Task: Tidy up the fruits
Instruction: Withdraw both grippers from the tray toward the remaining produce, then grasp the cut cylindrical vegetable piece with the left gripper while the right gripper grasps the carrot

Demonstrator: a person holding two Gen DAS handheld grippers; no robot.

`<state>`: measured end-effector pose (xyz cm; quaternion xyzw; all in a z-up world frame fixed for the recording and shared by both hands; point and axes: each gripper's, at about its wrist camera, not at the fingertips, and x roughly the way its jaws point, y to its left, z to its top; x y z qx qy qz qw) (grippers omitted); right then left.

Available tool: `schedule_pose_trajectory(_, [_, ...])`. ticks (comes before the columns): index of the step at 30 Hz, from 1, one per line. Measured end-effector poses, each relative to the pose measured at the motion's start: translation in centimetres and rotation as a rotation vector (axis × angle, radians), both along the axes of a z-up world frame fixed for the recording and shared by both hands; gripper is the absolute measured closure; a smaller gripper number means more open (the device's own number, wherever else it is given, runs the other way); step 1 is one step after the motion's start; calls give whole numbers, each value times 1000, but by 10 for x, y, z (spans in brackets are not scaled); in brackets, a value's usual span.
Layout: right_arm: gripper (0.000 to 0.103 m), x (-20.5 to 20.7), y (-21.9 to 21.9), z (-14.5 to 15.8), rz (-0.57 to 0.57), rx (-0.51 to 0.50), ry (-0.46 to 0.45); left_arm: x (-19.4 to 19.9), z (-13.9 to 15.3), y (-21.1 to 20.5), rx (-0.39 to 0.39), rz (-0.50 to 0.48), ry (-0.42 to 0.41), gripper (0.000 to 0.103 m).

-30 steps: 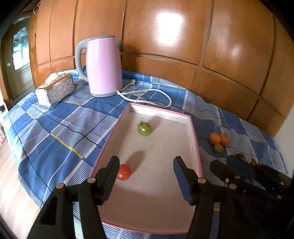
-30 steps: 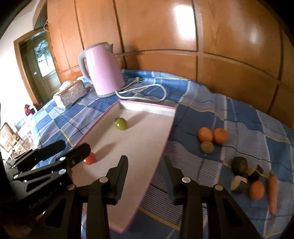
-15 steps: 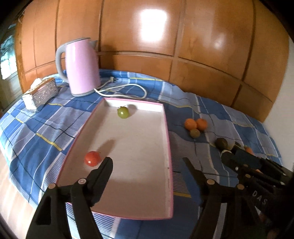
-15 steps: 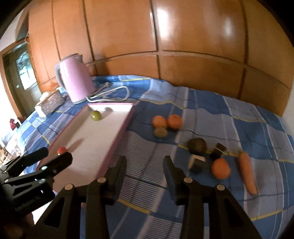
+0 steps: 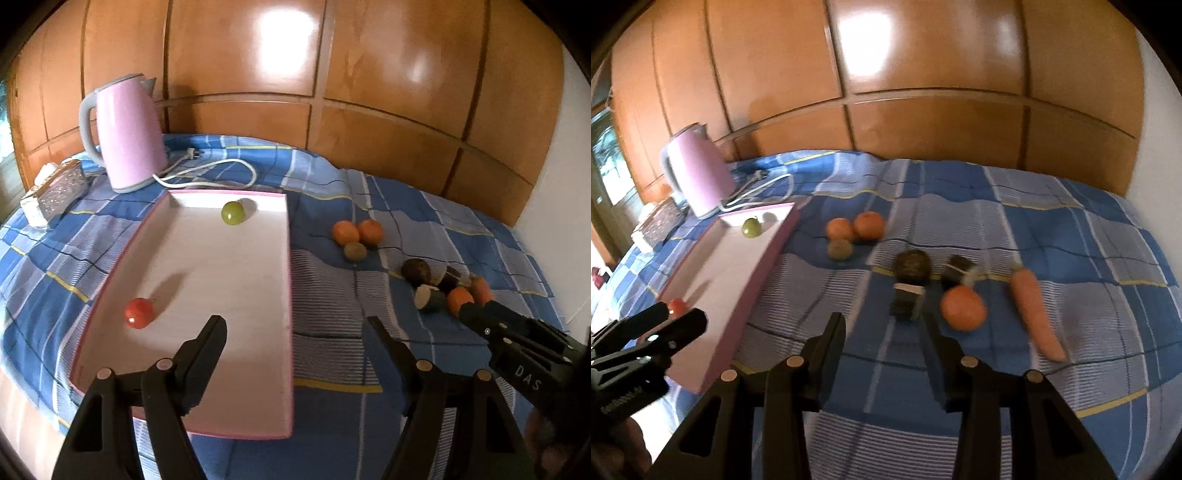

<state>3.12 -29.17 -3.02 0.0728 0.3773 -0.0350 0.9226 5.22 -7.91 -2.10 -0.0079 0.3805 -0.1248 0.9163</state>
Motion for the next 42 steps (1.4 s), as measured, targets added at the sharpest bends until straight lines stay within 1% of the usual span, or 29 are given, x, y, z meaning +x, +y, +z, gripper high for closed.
schedule_pose_trajectory(6, [61, -6, -37, -10, -94, 5, 28, 1, -2, -25, 22, -70, -1, 27])
schedule_pose_trajectory(9, [61, -7, -49, -15, -120, 7, 40, 1, -6, -38, 34, -110, 1, 27])
schedule_pose_trajectory(12, [61, -8, -56, -18, -134, -1, 46, 2, -10, -50, 29, -151, 12, 27])
schedule_pose_trajectory(15, [61, -7, -64, -21, -146, -9, 55, 4, -14, -64, 22, -201, 22, 32])
schedule_pose_trajectory(19, [61, -7, -78, -27, -179, -14, 75, 11, -19, -82, 10, -244, 44, 39])
schedule_pose_trajectory(24, [61, -6, -90, -31, -193, -14, 88, 18, -25, -103, -12, -289, 65, 40])
schedule_pose_trajectory(33, [61, 8, -100, -37, -188, -43, 107, 40, -42, -138, -12, -329, 114, 40])
schedule_pose_trajectory(35, [61, 12, -102, -40, -182, -55, 117, 45, -45, -143, -18, -330, 127, 40])
schedule_pose_trajectory(42, [60, 24, -109, -47, -162, -69, 140, 60, -54, -152, -28, -333, 138, 39])
